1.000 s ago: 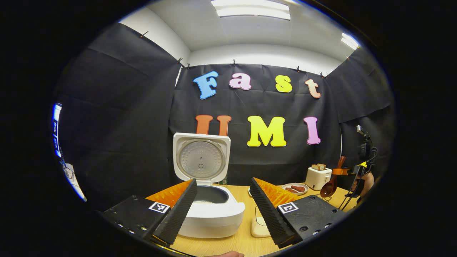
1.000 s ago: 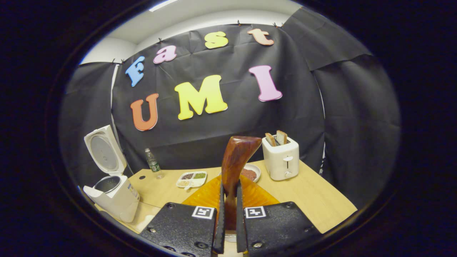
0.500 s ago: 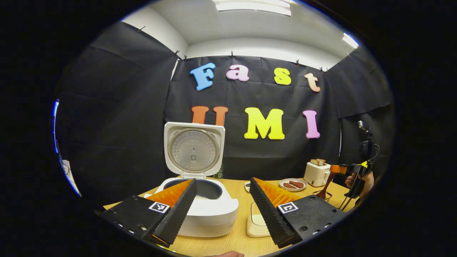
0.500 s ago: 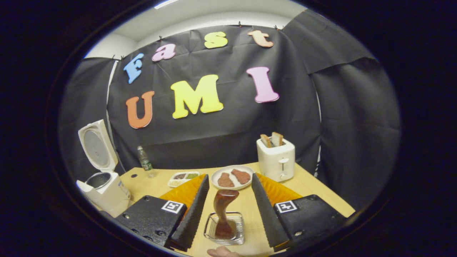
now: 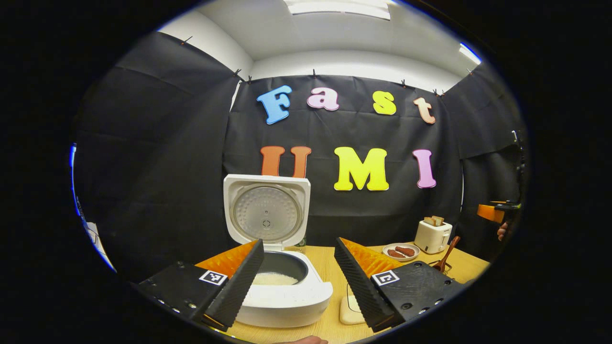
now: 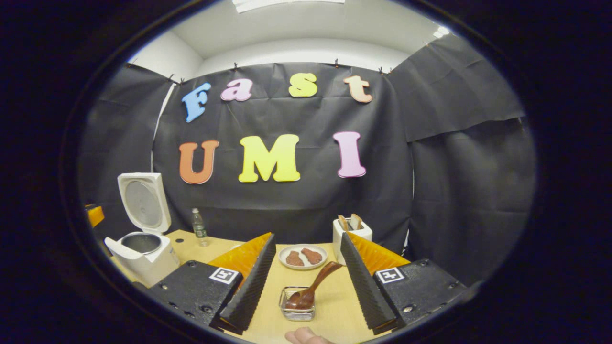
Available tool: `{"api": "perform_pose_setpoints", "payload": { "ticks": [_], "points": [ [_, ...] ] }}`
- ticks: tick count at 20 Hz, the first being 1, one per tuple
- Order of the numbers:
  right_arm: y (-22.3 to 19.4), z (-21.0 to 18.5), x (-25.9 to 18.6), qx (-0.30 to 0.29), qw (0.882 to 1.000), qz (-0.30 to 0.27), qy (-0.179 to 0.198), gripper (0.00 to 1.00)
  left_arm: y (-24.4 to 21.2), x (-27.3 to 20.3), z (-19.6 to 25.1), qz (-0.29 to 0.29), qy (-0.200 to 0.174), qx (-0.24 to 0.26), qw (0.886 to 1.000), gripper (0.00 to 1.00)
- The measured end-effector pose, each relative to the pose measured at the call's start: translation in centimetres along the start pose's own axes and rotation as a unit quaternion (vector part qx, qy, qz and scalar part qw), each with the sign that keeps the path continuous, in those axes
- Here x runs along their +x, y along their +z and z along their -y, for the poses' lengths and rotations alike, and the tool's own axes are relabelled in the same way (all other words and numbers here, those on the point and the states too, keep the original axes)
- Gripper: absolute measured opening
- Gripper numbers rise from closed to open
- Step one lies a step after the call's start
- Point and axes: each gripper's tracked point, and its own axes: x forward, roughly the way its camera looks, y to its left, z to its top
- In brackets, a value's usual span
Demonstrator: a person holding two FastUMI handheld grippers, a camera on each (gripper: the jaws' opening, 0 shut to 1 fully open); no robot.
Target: Close the left gripper, press the button to open the rice cooker; take a wooden spoon from the chopstick holder with the right hand, scoop a spoonful of rice and pour it into the rice cooker, then put the wooden spoon back into the chopstick holder.
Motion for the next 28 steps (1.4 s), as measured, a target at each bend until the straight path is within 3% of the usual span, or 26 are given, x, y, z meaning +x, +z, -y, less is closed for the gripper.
{"api": "perform_pose_setpoints", "payload": {
  "ticks": [5,9,15,20,28],
  "points": [
    [-1.4,-0.1,-2.5,0.004,1.000,-0.026,0.013,0.89,2.9,2.8,-0.9,-0.002,-0.005,-0.016,1.000,0.94],
    [-1.8,2.0,-3.1,-0.003,1.000,-0.030,0.002,0.89,6.3,6.0,-2.2,0.017,0.004,0.015,1.000,0.94],
    [-2.7,1.8,-3.0,0.004,0.999,-0.046,0.024,0.88,9.4,12.0,-1.0,0.042,-0.033,0.000,0.999,0.94],
    [-2.1,1.3,-2.8,0.009,0.999,-0.028,0.037,0.88,9.6,18.1,-2.7,0.051,-0.018,0.022,0.998,0.94],
    [-1.5,-0.3,-2.8,0.030,0.998,0.003,0.064,0.89,10.8,25.3,-7.2,0.053,0.018,0.019,0.998,0.93]
  ]
}}
